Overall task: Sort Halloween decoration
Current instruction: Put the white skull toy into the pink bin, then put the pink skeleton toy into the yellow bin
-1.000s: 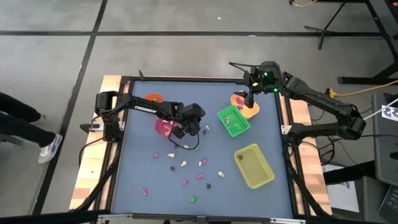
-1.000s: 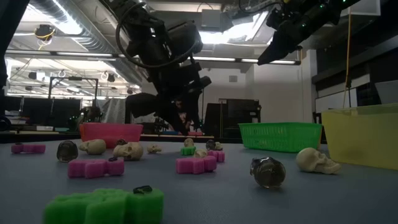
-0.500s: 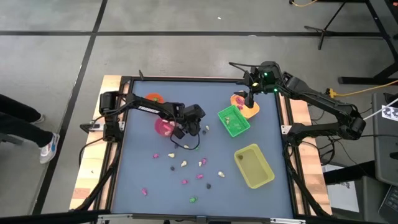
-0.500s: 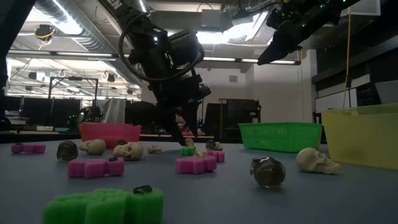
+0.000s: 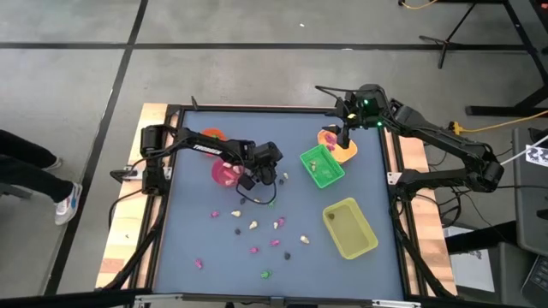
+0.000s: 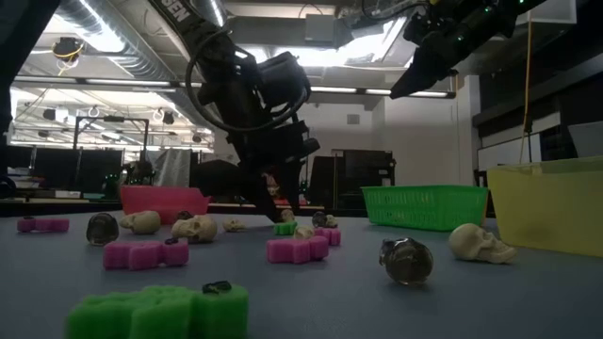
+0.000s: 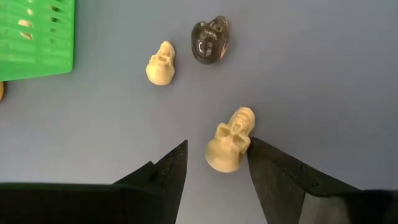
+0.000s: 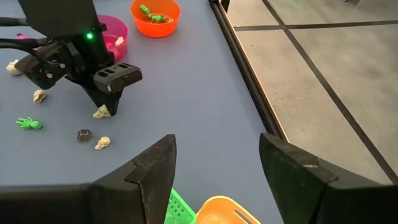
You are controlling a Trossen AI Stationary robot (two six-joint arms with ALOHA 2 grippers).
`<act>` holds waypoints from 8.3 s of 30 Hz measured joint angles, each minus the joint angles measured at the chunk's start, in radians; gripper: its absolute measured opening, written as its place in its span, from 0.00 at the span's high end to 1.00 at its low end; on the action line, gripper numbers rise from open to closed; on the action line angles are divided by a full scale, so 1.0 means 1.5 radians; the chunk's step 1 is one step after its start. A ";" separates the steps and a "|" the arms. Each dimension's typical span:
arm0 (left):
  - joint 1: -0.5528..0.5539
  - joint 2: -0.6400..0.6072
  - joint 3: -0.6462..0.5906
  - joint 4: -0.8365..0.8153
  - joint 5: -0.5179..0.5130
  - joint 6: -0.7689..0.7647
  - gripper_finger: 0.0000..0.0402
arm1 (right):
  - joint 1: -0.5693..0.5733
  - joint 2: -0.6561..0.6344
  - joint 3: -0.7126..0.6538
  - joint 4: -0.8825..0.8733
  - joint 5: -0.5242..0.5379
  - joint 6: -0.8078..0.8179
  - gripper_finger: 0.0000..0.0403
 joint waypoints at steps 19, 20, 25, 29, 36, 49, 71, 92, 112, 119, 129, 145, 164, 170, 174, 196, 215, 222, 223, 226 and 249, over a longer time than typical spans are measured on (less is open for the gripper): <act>-0.001 0.002 -0.001 -0.002 0.000 0.001 0.64 | 0.000 0.052 0.000 0.000 0.000 0.000 0.43; -0.001 0.002 -0.001 -0.002 0.001 0.000 0.65 | 0.000 0.057 0.000 0.000 0.000 0.000 0.43; -0.001 0.003 -0.002 -0.004 0.001 0.000 0.73 | 0.000 0.081 0.000 0.000 0.000 0.000 0.43; -0.001 0.003 -0.002 -0.003 0.001 0.000 0.78 | 0.000 0.097 0.000 0.000 0.000 0.000 0.43; -0.003 0.003 -0.002 -0.002 -0.005 -0.003 0.82 | 0.000 0.105 0.000 0.001 0.000 0.000 0.43; -0.029 0.003 -0.002 -0.001 -0.067 -0.007 0.84 | 0.000 0.105 0.000 0.001 0.000 0.000 0.43; -0.063 -0.045 -0.004 0.003 -0.138 -0.094 0.84 | 0.000 0.105 0.000 0.001 0.000 0.000 0.43; -0.118 -0.184 -0.002 -0.414 -0.214 -0.605 0.84 | 0.000 0.105 0.000 0.001 0.000 0.000 0.43; -0.121 -0.184 -0.002 -0.566 -0.218 -0.755 0.75 | 0.000 0.105 0.000 0.005 0.000 0.000 0.43; -0.120 -0.184 -0.002 -0.567 -0.219 -0.771 0.58 | 0.000 0.105 0.000 0.005 0.000 0.000 0.43; -0.120 -0.184 -0.002 -0.573 -0.218 -0.781 0.53 | 0.000 0.105 0.000 0.005 0.000 0.000 0.43; -0.134 -0.247 -0.001 -0.624 -0.177 -0.882 0.53 | 0.000 0.104 0.000 0.005 0.000 0.000 0.43; -0.349 -0.336 -0.055 -0.524 -0.174 -1.184 0.53 | 0.000 0.104 0.000 0.004 -0.033 0.034 0.43; -0.397 -0.335 -0.160 -0.416 -0.142 -1.266 0.53 | 0.000 0.104 0.000 0.008 -0.108 0.037 0.43; -0.414 -0.335 -0.221 -0.346 -0.075 -1.282 0.53 | 0.016 0.104 0.000 0.033 -0.133 0.076 0.43; -0.435 -0.335 -0.309 -0.254 -0.077 -1.276 0.53 | 0.342 0.109 0.000 0.205 0.020 0.083 0.43; -0.435 -0.336 -0.325 -0.231 -0.050 -1.280 0.82 | 0.437 0.307 0.001 0.410 0.036 0.085 0.43; -0.434 -0.336 -0.325 -0.230 -0.050 -1.280 0.95 | 0.436 0.381 0.000 0.488 0.036 0.091 0.43; -0.434 -0.336 -0.325 -0.229 -0.051 -1.280 0.96 | 0.436 0.388 0.000 0.491 0.036 0.091 0.43; -0.434 -0.336 -0.325 -0.226 -0.052 -1.278 0.98 | 0.436 0.406 0.000 0.515 0.036 0.091 0.43; -0.392 -0.334 -0.180 -0.096 -0.194 -1.201 0.97 | 0.437 0.418 0.000 0.533 0.036 0.102 0.43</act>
